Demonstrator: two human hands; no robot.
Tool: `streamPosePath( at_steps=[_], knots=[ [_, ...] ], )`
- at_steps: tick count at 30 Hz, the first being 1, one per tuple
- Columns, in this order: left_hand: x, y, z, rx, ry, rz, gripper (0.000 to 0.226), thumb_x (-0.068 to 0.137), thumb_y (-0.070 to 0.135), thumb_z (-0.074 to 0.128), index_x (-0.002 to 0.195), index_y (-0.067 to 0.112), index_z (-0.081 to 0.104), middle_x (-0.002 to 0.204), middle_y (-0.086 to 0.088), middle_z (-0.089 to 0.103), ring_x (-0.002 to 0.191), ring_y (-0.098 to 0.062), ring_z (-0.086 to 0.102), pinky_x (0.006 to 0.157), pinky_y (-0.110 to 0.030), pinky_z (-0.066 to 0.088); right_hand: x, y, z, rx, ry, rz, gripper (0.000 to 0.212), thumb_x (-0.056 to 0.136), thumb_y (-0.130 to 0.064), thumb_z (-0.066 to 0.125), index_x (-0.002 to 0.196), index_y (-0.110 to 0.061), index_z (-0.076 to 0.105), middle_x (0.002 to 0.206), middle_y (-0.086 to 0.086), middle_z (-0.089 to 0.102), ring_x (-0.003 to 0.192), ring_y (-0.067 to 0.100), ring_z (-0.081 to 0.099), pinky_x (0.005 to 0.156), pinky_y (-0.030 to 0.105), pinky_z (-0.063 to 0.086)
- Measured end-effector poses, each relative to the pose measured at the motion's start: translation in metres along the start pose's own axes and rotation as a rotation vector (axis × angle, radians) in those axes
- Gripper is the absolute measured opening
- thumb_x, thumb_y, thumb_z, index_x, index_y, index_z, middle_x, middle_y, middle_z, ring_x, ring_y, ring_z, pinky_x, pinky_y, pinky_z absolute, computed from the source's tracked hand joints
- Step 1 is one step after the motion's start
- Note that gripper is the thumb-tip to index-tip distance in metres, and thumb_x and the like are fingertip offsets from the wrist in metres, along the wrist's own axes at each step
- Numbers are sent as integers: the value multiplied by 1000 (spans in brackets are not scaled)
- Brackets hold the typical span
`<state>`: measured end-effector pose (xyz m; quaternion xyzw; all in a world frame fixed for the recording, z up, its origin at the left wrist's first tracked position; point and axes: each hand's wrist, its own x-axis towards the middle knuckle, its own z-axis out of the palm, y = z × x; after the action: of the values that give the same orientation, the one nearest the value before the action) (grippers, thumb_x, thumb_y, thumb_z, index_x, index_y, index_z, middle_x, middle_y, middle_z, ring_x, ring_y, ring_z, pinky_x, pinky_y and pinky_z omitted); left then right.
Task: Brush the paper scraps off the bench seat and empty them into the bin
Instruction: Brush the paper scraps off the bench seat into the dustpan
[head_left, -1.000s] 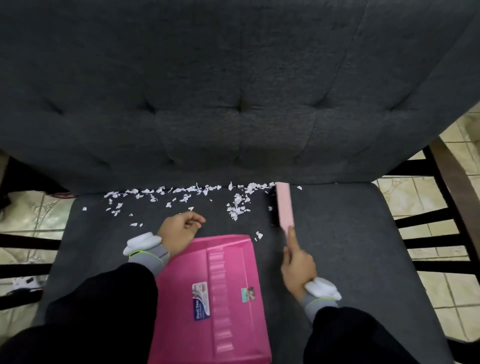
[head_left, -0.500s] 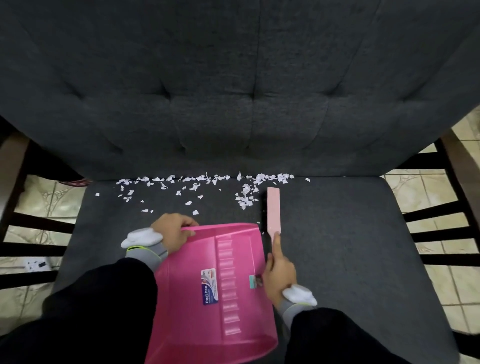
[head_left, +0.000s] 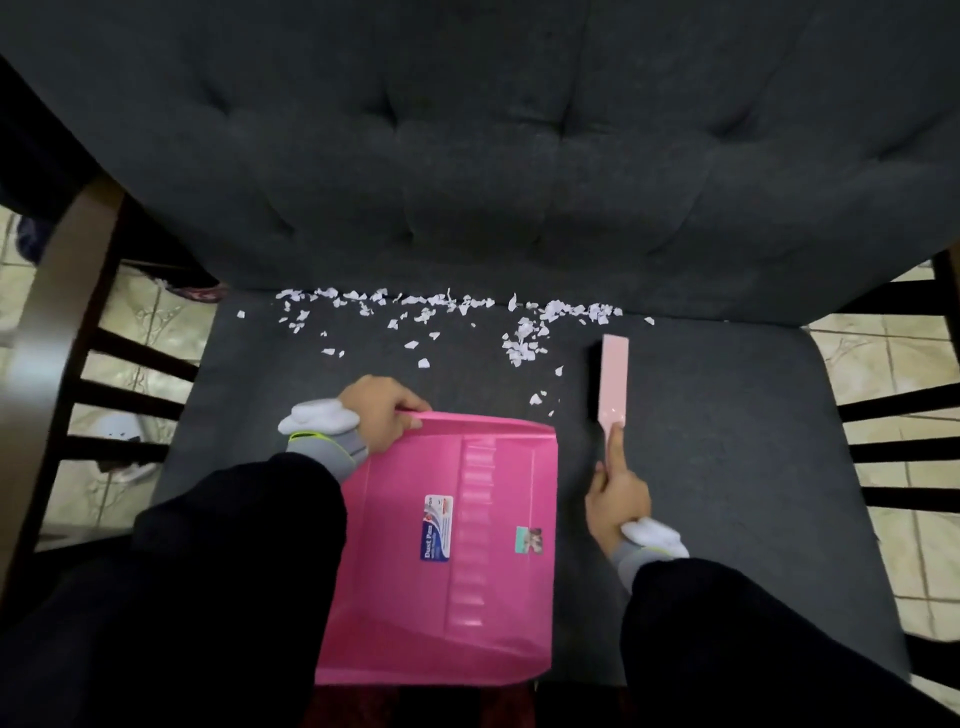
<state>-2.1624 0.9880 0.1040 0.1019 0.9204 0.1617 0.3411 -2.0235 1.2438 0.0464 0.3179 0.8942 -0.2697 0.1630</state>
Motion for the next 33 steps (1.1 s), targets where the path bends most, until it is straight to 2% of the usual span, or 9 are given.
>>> streamPosePath(
  at_steps=[5,10,13,15,18,23,27,29,33],
  knots=[
    [-4,0,3,-21,22,-12,25,86,25,63,110,26,69,114,2,69,110,-18,60,89,-24,42,0,-17,14,74,-107,-113,64,97,-11,39,150,-28,7,66,11,51,64,30,53,63,27,35],
    [-3,0,6,13,79,-57,22,85,32,64,106,33,69,110,5,70,108,-20,60,92,-29,43,5,-16,3,43,-217,-302,62,97,-9,42,149,-22,12,54,-2,43,59,21,47,62,25,34],
    [-3,-1,4,161,67,-134,27,84,41,62,111,37,63,111,11,67,113,-18,56,105,-41,30,9,-15,-6,64,-213,-367,61,96,-9,43,149,-22,15,62,2,50,61,23,51,63,28,38],
    [-2,-4,3,194,19,-174,28,84,39,62,111,37,61,110,11,67,112,-18,57,107,-45,29,14,-14,-13,72,-181,-363,61,96,-10,43,149,-24,16,66,7,53,64,30,56,66,32,42],
    [-2,-9,4,97,19,-170,22,84,29,63,106,32,67,106,3,70,106,-21,61,90,-31,45,24,-13,-19,101,-128,-301,58,97,-13,43,148,-29,20,72,15,61,71,35,61,67,32,43],
    [0,-3,4,75,-30,-107,23,84,25,65,106,24,69,104,0,70,101,-20,62,82,-25,44,37,-6,-18,133,-77,-118,57,98,-15,41,148,-32,20,70,12,55,69,35,60,64,25,35],
    [1,9,7,63,-94,-74,21,83,24,65,104,24,70,102,-1,71,101,-20,62,81,-23,43,23,-12,-7,66,-176,-251,61,96,-12,43,149,-22,15,66,7,50,63,25,54,63,24,34],
    [4,17,9,82,-113,-56,21,84,26,65,104,25,70,102,-1,71,102,-19,62,83,-24,43,19,-13,-5,41,-244,-314,62,96,-14,42,149,-23,11,70,10,54,70,29,59,64,25,33],
    [10,33,9,89,-97,-45,22,83,28,65,104,27,70,103,0,71,102,-19,62,83,-24,44,23,-10,-20,136,-213,-303,62,97,-14,42,146,-27,6,67,8,55,68,29,60,63,25,34]
  ],
)
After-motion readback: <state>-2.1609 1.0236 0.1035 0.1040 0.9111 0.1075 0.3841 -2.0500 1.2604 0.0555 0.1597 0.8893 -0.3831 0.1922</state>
